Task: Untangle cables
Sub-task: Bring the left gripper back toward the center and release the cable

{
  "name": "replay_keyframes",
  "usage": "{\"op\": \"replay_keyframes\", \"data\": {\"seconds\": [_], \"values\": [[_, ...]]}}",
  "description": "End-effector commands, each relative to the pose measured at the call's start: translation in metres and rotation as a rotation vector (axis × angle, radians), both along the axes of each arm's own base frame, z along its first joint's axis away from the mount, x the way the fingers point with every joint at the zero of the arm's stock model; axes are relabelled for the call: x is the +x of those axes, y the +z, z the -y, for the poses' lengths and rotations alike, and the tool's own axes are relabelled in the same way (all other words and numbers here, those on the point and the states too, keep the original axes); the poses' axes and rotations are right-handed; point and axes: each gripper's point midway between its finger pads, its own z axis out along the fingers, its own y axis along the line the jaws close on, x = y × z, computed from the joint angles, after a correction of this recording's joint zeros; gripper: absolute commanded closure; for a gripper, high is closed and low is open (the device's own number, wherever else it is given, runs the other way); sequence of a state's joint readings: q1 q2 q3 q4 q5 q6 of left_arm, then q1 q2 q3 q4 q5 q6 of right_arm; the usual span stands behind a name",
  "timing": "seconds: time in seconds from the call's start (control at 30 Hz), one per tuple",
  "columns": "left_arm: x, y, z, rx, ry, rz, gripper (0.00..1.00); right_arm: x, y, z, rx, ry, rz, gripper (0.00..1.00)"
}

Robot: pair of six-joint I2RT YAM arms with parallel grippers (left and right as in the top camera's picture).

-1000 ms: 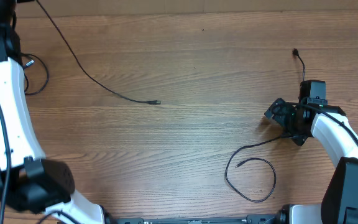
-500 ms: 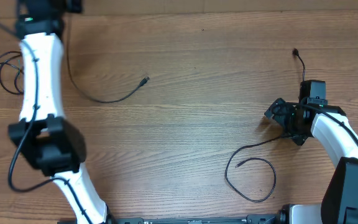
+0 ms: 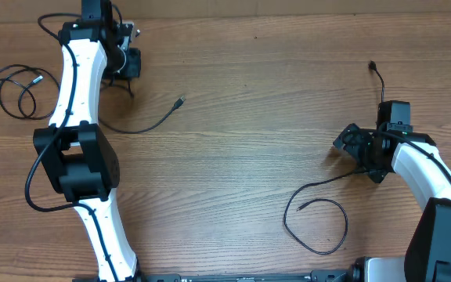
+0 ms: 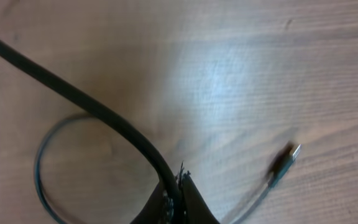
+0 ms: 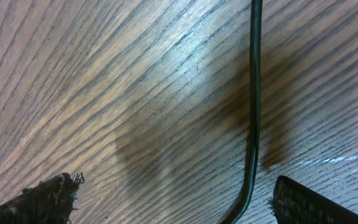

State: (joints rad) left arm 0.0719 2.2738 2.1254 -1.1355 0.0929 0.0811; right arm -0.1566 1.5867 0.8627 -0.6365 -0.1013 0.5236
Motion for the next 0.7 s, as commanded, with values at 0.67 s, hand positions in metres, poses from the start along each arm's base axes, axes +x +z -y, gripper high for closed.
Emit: {"op": "replay_keyframes", "data": {"seconds": [0.67], "values": [[-0.028, 0.01, -0.112, 0.481, 0.499, -0.034, 0.9, 0.003, 0.003, -0.001, 0.004, -0.002, 0.015, 0.0]]}}
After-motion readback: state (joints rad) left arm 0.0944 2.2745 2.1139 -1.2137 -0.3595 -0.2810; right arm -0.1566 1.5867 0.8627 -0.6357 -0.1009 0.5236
